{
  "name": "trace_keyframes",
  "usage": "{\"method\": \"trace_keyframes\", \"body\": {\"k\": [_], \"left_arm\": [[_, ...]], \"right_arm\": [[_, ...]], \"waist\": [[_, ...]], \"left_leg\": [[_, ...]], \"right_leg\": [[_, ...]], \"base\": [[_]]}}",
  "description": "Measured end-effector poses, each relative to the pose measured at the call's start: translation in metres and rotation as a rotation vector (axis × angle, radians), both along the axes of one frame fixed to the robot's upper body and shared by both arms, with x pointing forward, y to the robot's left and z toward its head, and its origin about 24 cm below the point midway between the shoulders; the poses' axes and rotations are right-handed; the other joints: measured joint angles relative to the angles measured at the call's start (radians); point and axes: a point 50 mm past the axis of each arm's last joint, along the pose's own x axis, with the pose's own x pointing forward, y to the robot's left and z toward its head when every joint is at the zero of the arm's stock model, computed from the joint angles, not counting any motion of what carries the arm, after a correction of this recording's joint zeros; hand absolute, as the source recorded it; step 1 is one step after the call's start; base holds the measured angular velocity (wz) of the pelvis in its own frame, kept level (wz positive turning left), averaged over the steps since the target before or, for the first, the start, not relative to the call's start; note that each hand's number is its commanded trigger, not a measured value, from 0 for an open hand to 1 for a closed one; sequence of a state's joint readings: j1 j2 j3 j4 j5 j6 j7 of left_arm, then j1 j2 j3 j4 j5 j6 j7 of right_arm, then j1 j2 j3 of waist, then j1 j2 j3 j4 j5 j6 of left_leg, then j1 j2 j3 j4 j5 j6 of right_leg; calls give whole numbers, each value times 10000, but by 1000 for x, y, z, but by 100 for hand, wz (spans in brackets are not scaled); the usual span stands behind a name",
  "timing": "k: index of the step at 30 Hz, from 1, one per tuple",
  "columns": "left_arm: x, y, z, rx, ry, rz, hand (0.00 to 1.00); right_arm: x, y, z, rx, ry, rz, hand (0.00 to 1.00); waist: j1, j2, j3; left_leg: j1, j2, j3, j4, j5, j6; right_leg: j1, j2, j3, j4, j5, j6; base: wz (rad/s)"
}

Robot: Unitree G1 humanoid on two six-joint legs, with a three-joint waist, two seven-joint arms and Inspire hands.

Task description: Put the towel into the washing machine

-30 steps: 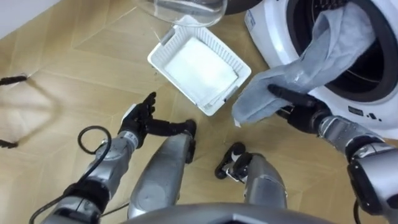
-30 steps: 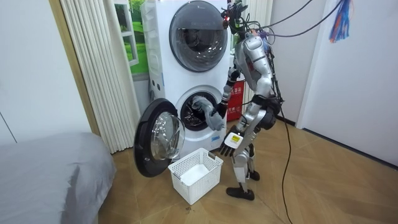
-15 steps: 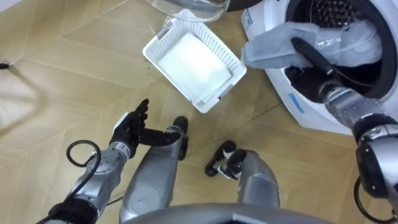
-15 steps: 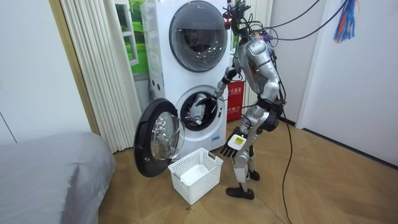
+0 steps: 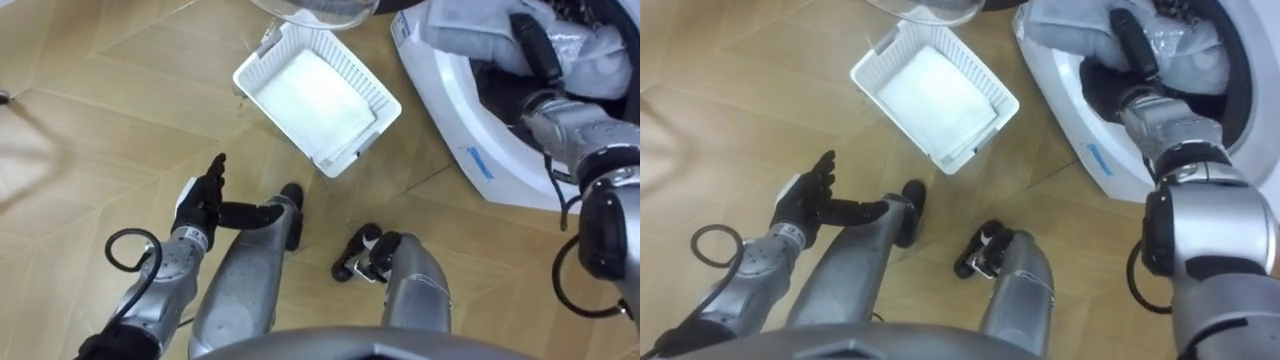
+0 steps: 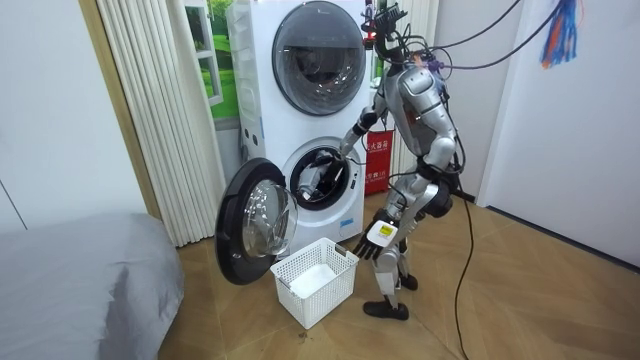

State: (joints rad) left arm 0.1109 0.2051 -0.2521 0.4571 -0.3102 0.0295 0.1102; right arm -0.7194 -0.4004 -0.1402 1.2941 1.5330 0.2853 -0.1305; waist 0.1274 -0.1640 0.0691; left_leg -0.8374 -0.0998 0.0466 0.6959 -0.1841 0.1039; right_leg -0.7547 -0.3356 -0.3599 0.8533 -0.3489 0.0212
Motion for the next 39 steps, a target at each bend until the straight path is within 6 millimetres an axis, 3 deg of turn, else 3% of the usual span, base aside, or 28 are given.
{"method": "trace_keyframes", "body": {"k": [7, 12, 15, 20, 26, 29, 39], "left_arm": [[1, -3, 0, -13, -55, 420, 0], [1, -5, -2, -28, 99, 375, 0], [6, -11, 1, -51, -33, 78, 0], [19, -18, 8, -72, -432, -200, 0], [30, -22, 16, -118, -963, -349, 0], [35, -22, 18, -101, -1143, -377, 0], [44, -26, 15, -9, -1019, -660, 0]], "right_arm": [[-7, -21, 3, 370, 691, -1301, 0], [-18, -53, 10, 216, 733, -3326, 0], [-25, -51, 1, 424, 1391, -3526, 0], [-28, -53, -1, 488, 1900, -3814, 0], [-30, -53, -1, 424, 2334, -3994, 0], [-31, -54, -2, 296, 2578, -4042, 0], [-36, -55, -6, 492, 3017, -4490, 0]], "waist": [[-203, 24, -11], [-442, 250, -37], [-356, 380, -50], [-349, 491, -99], [-355, 494, -102], [-289, 523, -118], [-85, 529, -117]], "left_leg": [[-75, -16, 42, 162, -65, 105], [255, 58, 56, 40, -74, 95], [504, 257, 68, -133, -54, 32], [513, 401, 123, -289, -8, -31], [655, 403, 290, -657, 47, -40], [668, 526, 376, -797, 74, -22], [1107, 564, 585, -1443, 195, 78]], "right_leg": [[27, -56, -60, 35, -21, 63], [339, 66, -28, -125, 28, 74], [595, 397, 44, -509, 167, 16], [581, 599, 97, -755, 301, -71], [579, 621, 201, -976, 357, -38], [622, 779, 201, -1328, 547, -34], [962, 936, 319, -2034, 912, 90]], "base": [[1], [-3], [-16], [-9], [-5], [-10], [-8]]}}
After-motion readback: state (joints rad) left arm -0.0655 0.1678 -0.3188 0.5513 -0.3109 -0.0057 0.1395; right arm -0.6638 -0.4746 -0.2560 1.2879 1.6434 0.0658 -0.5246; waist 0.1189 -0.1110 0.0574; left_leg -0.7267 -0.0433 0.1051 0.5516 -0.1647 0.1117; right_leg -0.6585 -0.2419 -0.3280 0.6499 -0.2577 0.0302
